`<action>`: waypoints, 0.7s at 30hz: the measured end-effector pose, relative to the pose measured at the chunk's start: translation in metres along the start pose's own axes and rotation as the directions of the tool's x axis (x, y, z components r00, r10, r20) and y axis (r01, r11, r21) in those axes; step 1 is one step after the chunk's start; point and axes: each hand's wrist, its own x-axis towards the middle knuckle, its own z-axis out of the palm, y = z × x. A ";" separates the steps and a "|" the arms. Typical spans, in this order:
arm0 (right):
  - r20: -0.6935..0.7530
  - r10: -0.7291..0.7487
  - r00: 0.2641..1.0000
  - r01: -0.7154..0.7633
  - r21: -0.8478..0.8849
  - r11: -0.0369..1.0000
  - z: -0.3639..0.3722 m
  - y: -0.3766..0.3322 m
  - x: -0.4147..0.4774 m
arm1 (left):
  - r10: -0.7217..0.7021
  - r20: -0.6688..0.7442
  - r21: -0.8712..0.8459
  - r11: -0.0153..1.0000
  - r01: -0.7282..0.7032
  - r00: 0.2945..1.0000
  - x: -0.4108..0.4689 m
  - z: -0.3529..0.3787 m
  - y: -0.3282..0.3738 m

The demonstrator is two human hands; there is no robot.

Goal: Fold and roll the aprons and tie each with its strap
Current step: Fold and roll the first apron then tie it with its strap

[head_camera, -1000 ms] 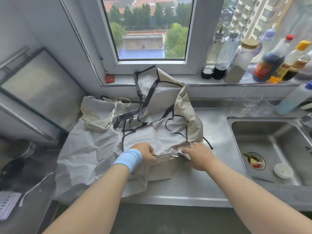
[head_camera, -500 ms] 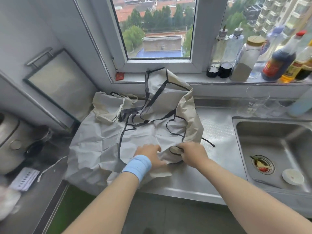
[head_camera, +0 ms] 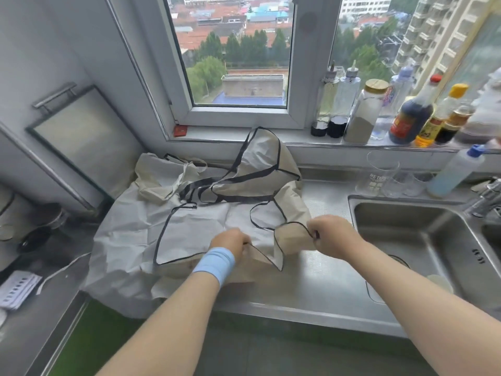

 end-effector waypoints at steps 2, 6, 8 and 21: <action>0.246 -0.025 0.969 0.124 -0.394 0.911 -0.003 0.006 -0.013 | -0.010 0.172 0.057 0.998 0.000 0.985 -0.010 -0.003 -0.005; 0.550 0.264 0.792 0.203 -0.646 0.736 0.008 -0.006 -0.026 | -0.023 0.464 0.009 1.000 0.021 0.886 -0.034 0.010 0.000; 0.589 0.387 0.710 0.180 -0.683 0.708 0.017 -0.018 -0.017 | -0.010 0.577 -0.009 1.000 0.019 0.817 -0.040 0.018 0.007; 0.380 0.138 0.915 -0.144 -0.011 0.989 0.095 -0.147 0.088 | -0.095 0.085 -0.004 0.995 0.096 0.992 0.036 -0.009 -0.085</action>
